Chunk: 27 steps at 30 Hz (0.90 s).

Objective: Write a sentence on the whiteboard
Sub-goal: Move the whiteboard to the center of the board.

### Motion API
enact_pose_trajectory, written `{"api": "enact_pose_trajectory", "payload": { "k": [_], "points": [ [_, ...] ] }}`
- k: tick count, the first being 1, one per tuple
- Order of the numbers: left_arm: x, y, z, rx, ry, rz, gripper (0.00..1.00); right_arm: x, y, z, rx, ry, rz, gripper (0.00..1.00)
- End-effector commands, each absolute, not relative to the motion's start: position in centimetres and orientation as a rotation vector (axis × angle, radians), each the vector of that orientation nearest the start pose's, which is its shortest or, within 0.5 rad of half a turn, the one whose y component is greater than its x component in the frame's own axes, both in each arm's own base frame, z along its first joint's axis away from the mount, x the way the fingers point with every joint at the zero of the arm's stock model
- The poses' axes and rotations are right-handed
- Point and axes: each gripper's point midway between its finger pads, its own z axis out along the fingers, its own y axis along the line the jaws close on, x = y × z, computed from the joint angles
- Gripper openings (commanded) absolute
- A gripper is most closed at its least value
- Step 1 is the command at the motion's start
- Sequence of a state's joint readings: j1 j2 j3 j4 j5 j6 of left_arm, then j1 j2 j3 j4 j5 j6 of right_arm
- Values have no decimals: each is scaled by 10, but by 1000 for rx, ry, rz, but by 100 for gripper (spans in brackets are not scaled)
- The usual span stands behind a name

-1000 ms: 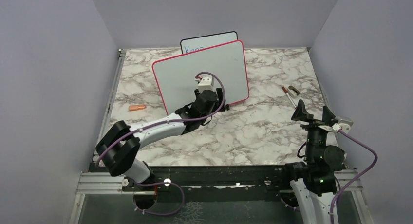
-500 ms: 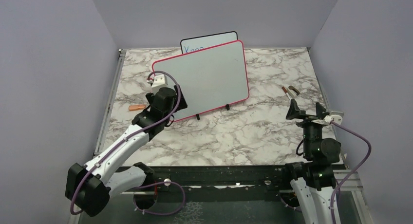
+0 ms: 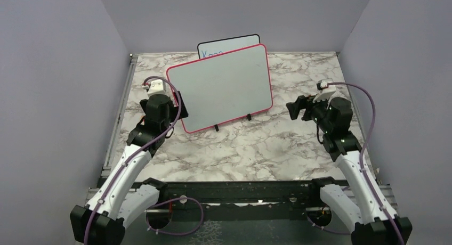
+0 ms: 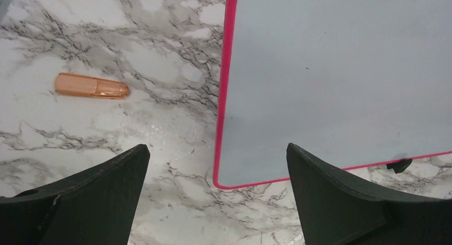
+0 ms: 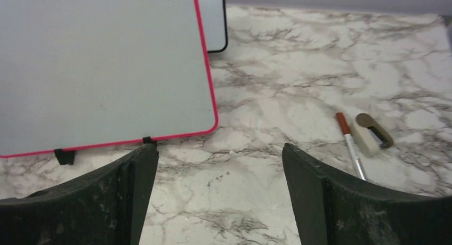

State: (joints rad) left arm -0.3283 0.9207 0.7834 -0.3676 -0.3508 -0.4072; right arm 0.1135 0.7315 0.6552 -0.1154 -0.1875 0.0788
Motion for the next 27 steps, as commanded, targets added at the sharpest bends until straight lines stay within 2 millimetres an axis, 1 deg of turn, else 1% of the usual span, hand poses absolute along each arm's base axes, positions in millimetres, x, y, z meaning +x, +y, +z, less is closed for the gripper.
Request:
{"api": "enact_pose_trajectory", "payload": {
  "k": [1,2,3,5,8,9,12,18,22,25,27],
  "points": [
    [298,-36,237,-208,1916,12,99,309,108,221,-230,1873,471,87],
    [296,-32,241,-215,1898,33,99,313,119,213,-249,1889,470,86],
    [295,-28,243,-225,1881,44,99,315,134,204,-285,1906,453,86],
    [292,-25,244,-237,1851,48,99,321,160,184,-332,1939,404,87],
    [289,-23,240,-247,1830,46,99,335,181,161,-297,1966,432,85],
    [288,-23,237,-248,1830,42,99,339,185,155,-284,1969,424,84],
    [286,-28,236,-216,1826,27,99,345,203,136,-298,1991,398,83],
    [285,-35,235,-187,1827,20,99,356,227,101,-331,2060,349,74],
    [285,-34,237,-190,1820,27,99,362,241,88,-342,2077,297,69],
    [284,-32,237,-197,1817,38,99,367,249,82,-346,2081,273,64],
    [284,-32,237,-196,1817,36,99,371,250,78,-344,2088,257,61]
  ]
}}
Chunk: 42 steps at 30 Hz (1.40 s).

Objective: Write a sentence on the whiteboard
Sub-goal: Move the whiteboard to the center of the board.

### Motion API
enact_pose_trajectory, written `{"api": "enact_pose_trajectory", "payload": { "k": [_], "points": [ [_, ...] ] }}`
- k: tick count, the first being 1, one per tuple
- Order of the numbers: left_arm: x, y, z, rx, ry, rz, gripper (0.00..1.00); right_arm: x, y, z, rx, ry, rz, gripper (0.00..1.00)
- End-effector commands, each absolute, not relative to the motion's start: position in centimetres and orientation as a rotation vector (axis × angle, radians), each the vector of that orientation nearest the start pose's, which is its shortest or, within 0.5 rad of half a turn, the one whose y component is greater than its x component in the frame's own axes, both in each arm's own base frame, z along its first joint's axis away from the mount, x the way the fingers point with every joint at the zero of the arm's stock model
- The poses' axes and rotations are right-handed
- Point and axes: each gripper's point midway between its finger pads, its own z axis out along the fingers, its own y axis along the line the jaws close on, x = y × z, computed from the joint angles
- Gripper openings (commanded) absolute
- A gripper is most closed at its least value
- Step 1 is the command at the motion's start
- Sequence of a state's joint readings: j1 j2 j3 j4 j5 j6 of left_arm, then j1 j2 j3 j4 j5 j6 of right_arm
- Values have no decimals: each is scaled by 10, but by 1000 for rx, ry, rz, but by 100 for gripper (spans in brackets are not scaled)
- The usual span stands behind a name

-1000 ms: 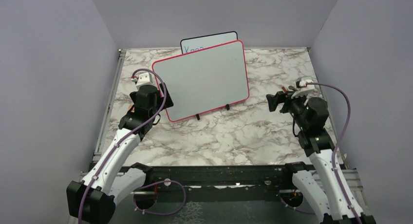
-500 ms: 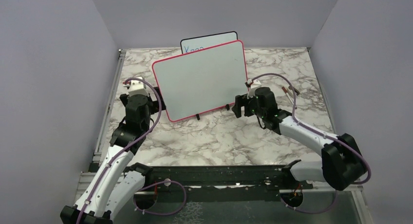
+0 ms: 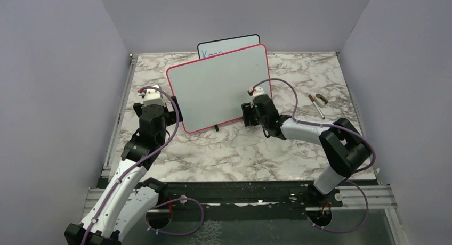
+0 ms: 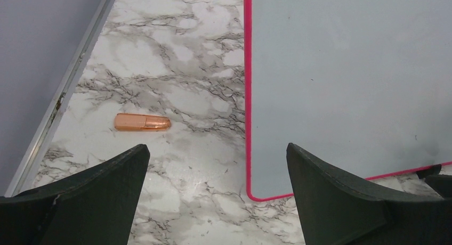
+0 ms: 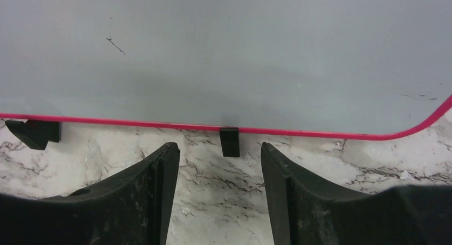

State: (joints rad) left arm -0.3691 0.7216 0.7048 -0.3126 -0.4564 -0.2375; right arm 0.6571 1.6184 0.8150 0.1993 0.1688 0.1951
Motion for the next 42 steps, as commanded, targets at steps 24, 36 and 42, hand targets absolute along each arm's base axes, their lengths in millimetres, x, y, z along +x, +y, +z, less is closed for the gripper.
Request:
{"api": "enact_pose_trajectory", "payload": {
  "k": [24,36,42],
  "points": [
    [286,-38,235,-178,1826,18,99,329,193,51,-413,2159,95,0],
    [284,-39,236,-179,1819,8,99,328,156,57,-223,2207,6,7],
    [283,-39,237,-177,1817,5,99,326,141,63,-185,2204,-66,23]
  ]
}}
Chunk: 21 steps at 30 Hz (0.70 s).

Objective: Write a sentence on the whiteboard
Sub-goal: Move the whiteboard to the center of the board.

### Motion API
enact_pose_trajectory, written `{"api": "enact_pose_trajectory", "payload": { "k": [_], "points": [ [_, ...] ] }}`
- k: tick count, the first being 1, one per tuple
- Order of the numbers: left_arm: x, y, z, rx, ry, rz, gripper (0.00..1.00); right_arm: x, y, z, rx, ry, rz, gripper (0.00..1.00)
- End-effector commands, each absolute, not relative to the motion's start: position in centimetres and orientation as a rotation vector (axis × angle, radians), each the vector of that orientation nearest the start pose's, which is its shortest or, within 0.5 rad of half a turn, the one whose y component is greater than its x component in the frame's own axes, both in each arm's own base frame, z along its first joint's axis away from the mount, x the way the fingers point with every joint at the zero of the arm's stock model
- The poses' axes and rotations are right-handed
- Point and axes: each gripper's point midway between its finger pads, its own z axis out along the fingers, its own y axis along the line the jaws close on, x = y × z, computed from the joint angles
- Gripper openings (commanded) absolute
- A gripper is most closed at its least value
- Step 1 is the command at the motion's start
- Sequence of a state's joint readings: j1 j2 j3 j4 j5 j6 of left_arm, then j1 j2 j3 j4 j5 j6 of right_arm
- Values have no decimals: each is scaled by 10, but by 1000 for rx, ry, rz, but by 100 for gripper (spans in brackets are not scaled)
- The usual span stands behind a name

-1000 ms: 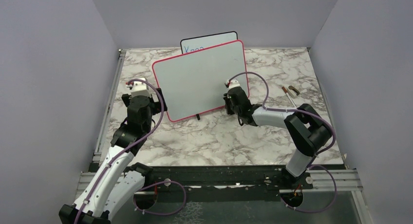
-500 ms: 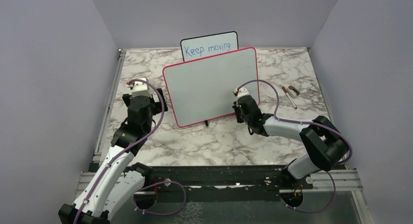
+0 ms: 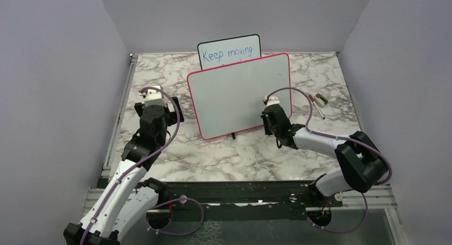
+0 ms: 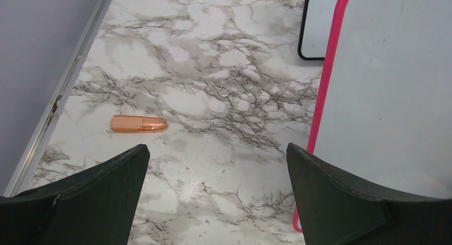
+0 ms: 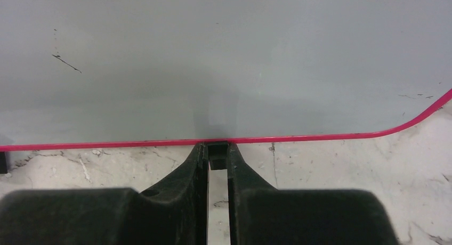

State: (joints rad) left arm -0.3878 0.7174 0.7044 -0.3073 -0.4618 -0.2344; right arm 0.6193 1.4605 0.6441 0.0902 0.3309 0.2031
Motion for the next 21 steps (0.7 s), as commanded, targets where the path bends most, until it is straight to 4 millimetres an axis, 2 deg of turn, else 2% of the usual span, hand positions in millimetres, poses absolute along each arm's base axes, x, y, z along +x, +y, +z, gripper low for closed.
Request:
{"api": "enact_pose_trajectory", "payload": {
  "k": [1,3,10,13,17,21],
  "points": [
    [283,-40,237,-176,1818,4,99,325,138,64,-181,2202,-81,29],
    [283,-40,237,-176,1816,2,99,324,129,67,-158,2192,-127,33],
    [283,-40,237,-175,1815,-1,99,320,110,77,-92,2142,-200,39],
    [282,-41,238,-176,1812,-5,99,320,111,83,-86,2134,-178,40],
    [280,-42,239,-176,1805,-13,99,323,109,100,-71,2099,-130,50],
    [276,-43,242,-170,1794,-26,99,332,82,110,1,2139,-122,52]
  ]
}}
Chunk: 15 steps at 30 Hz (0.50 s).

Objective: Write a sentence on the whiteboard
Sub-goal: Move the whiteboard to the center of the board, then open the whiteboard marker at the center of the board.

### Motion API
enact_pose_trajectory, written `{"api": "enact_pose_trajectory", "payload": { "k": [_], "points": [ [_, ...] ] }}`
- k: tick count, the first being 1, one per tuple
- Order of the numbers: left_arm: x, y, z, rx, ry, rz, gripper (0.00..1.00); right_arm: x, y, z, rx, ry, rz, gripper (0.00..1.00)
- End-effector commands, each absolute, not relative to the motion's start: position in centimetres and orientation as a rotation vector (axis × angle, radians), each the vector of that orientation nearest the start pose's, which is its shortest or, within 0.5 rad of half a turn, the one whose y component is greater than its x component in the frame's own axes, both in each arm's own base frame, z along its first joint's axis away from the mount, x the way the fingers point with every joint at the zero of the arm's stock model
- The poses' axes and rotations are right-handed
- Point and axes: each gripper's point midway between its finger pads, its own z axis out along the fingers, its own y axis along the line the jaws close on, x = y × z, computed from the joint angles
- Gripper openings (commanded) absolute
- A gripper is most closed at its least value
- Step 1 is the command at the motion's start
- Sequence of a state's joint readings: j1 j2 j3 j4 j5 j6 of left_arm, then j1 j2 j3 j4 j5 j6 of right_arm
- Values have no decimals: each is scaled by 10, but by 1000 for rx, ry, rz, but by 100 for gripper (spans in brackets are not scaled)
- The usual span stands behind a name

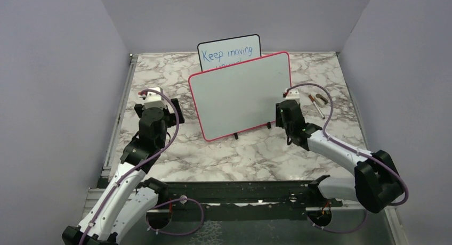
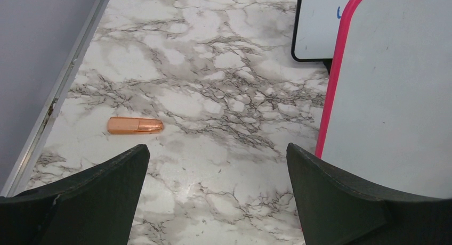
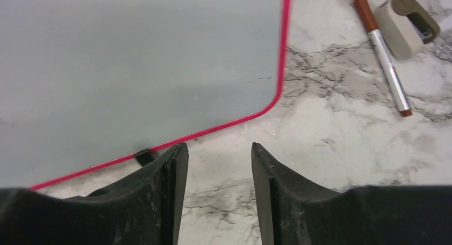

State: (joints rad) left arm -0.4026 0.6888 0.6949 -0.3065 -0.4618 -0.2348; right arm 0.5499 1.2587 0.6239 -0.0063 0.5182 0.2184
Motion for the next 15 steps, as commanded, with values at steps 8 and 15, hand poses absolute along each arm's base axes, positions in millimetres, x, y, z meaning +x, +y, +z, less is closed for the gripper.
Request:
{"api": "enact_pose_trajectory", "payload": {
  "k": [8,15],
  "points": [
    [270,-52,248,-144,1769,-49,99,351,13,122,200,2147,-159,58],
    [266,-65,254,-101,1752,-84,99,362,-47,95,403,2211,-180,59]
  ]
}}
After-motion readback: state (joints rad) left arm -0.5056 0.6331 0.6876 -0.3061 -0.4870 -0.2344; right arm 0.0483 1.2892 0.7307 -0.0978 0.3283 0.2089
